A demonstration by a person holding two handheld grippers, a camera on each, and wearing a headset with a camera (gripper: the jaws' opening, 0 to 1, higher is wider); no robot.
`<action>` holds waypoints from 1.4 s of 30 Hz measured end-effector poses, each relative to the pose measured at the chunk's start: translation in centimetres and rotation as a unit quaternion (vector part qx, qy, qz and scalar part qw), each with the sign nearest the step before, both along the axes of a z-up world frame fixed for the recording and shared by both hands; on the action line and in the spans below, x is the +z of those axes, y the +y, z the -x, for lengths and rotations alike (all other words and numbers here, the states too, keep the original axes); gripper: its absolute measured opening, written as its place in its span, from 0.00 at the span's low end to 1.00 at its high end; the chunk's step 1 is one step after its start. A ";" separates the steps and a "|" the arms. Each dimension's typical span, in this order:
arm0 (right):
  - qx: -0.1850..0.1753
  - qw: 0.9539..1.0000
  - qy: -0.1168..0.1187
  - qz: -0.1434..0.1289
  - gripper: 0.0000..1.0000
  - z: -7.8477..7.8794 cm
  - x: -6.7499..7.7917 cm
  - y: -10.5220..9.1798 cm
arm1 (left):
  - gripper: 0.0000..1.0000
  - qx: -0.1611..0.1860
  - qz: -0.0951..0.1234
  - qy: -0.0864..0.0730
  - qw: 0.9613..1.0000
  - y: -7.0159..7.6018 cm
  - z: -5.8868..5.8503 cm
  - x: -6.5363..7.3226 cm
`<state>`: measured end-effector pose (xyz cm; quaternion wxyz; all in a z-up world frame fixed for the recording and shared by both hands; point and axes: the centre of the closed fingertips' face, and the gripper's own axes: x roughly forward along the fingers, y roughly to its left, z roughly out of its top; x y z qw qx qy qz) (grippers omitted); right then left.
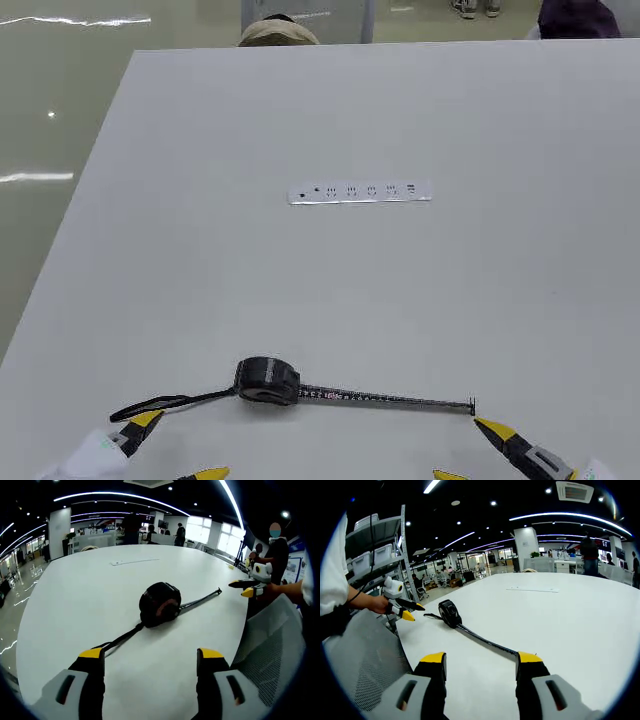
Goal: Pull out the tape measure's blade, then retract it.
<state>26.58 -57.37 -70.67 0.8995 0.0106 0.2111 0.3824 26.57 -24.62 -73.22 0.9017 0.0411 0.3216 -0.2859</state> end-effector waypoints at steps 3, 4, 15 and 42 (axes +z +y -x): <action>-0.002 1.000 0.000 0.001 0.56 0.2 0.1 -0.1 | 0.74 0.002 0.000 -0.001 1.000 0.1 0.1 0.2; -0.003 1.000 0.000 0.001 0.56 0.3 0.1 -0.1 | 0.74 0.003 0.001 -0.001 1.000 0.1 0.2 0.2; -0.011 1.000 0.000 0.003 0.57 1.2 0.0 -0.4 | 0.74 0.013 0.004 0.000 1.000 0.6 0.9 0.2; -0.004 1.000 0.005 -0.003 0.56 1.3 -0.3 0.1 | 0.72 0.019 -0.007 0.014 1.000 0.1 0.3 0.6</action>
